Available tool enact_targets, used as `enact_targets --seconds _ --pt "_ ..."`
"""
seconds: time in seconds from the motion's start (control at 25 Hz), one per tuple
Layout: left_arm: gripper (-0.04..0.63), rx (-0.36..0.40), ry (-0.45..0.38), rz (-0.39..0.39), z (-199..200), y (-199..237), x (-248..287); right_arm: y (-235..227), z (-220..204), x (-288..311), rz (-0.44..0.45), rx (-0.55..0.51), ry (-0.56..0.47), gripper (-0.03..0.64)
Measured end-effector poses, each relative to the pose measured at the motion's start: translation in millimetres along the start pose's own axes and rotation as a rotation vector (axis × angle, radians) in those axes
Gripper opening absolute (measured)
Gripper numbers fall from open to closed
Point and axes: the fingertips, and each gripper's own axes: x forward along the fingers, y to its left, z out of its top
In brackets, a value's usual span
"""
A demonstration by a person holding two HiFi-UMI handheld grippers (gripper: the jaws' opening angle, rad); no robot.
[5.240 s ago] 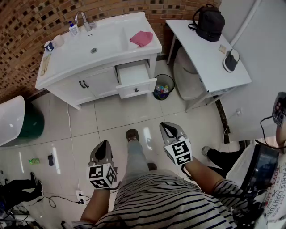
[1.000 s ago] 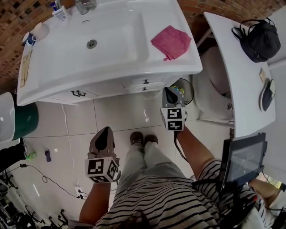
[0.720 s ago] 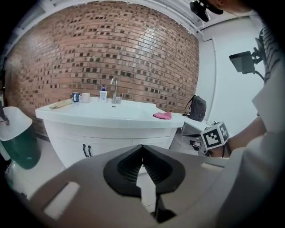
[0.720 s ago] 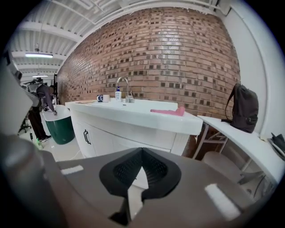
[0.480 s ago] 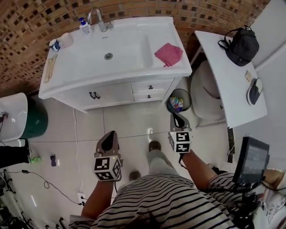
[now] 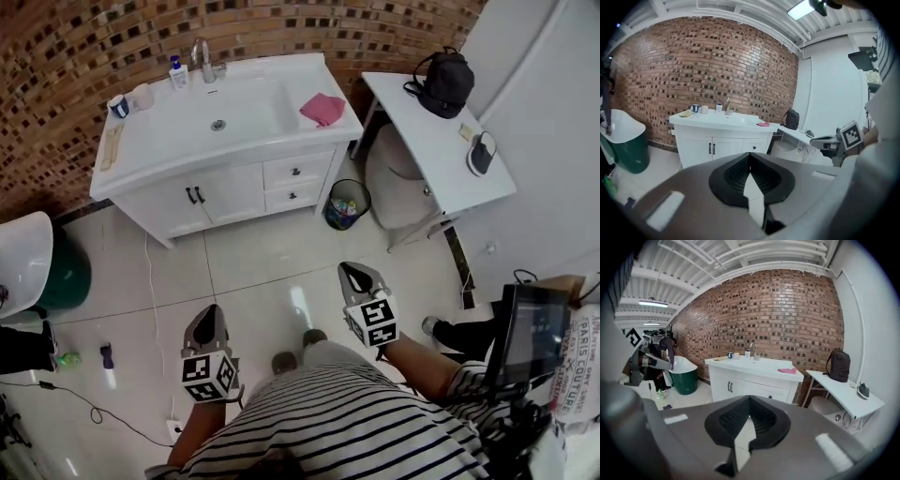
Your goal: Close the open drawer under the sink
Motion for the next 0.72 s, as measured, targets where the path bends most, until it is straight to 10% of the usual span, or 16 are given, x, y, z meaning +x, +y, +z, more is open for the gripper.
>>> enact_targets --seconds 0.72 --pt "0.017 -0.012 0.007 0.009 -24 -47 -48 21 13 -74 0.061 0.007 -0.076 0.0"
